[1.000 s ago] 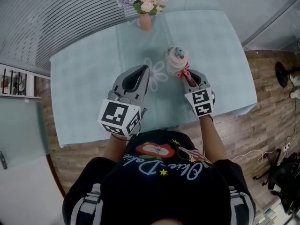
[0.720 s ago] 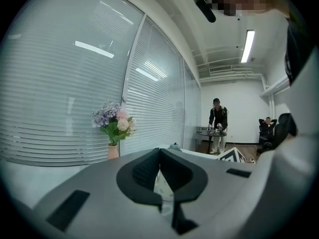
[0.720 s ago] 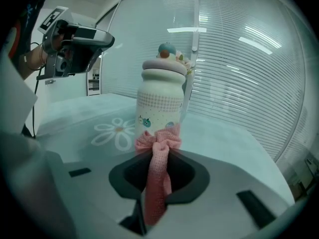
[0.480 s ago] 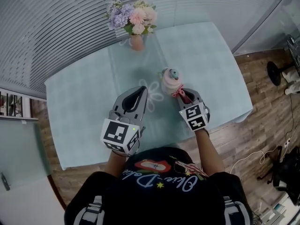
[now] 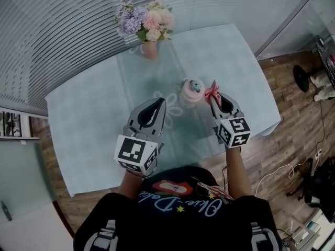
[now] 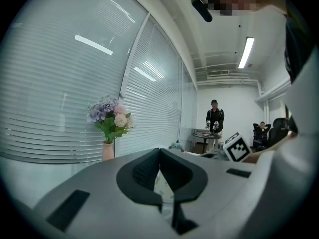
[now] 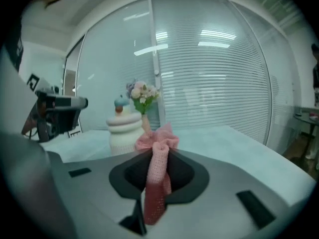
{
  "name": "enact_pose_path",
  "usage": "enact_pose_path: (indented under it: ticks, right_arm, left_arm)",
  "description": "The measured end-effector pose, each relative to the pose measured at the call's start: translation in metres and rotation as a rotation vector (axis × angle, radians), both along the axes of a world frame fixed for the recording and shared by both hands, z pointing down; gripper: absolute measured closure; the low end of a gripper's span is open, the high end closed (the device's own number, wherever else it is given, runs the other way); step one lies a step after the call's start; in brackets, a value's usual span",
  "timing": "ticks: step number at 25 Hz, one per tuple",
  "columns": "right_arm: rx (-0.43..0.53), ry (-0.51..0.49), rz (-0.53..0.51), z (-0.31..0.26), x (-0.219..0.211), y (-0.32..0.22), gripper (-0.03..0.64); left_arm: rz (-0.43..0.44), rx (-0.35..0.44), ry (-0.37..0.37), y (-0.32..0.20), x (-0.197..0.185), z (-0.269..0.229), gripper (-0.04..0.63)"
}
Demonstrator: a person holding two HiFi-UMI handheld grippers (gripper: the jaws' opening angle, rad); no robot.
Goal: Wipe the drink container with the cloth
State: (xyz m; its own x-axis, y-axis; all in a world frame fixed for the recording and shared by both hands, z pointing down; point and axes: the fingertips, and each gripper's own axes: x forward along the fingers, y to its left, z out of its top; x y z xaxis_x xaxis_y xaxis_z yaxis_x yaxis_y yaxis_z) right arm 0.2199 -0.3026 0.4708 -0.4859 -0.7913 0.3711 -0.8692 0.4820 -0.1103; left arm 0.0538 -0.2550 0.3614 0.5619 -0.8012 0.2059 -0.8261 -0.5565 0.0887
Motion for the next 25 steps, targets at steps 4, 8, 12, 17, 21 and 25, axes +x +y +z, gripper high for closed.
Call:
enact_pose_path:
  ticks: [4, 8, 12, 17, 21, 25]
  right_arm:
    - [0.060, -0.077, -0.012, -0.035, -0.005, -0.010, 0.554]
    - [0.076, -0.098, -0.004, -0.044, -0.009, -0.015, 0.554]
    - [0.062, -0.137, -0.028, -0.050, -0.016, -0.014, 0.554]
    - [0.037, -0.174, -0.061, -0.046, -0.019, -0.016, 0.554]
    - [0.008, -0.207, -0.097, -0.041, -0.020, -0.020, 0.555]
    - [-0.018, -0.221, -0.142, -0.035, -0.023, -0.025, 0.555]
  left_arm:
    - [0.020, 0.002, 0.009, -0.001, 0.000, 0.001, 0.591]
    - [0.049, 0.011, 0.032, 0.000, 0.001, 0.004, 0.591]
    - [0.075, 0.015, 0.055, 0.004, 0.008, 0.005, 0.591]
    - [0.069, 0.046, 0.043, 0.007, 0.012, -0.005, 0.591]
    - [0.010, 0.043, 0.029, 0.008, 0.007, -0.007, 0.591]
    - [-0.055, 0.040, 0.023, 0.009, 0.004, -0.009, 0.591]
